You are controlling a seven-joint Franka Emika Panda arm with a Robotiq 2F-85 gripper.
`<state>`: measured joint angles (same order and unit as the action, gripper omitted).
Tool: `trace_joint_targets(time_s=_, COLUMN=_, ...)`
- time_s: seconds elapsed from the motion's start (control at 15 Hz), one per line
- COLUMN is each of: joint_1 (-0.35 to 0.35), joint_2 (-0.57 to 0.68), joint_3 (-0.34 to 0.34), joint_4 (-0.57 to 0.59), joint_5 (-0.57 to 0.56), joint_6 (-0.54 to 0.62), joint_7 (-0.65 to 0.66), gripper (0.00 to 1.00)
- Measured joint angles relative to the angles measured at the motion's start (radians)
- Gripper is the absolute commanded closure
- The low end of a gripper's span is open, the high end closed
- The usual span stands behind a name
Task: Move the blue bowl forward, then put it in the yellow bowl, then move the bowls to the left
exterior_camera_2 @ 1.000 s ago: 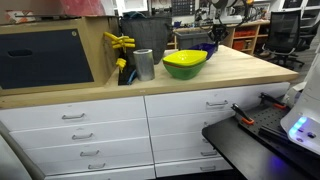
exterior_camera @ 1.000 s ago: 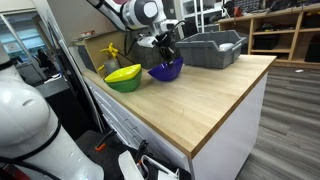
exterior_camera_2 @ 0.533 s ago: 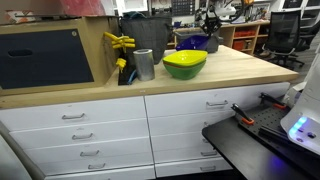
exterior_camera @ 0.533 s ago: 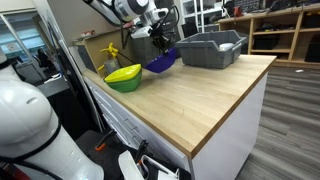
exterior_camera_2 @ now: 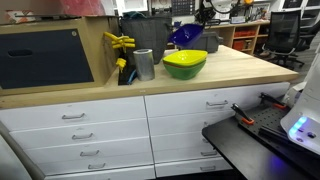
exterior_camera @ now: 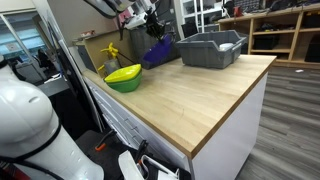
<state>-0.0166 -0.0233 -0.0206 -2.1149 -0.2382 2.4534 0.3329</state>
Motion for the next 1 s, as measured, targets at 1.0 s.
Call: trace_joint_targets(time_s=1.0, joint_1=0.037, joint_2=-0.143, joint_3=0.015, joint_4=0.075, joint_5=0.463, joint_6=-0.362, joint_7=-0.251, gripper=0.99)
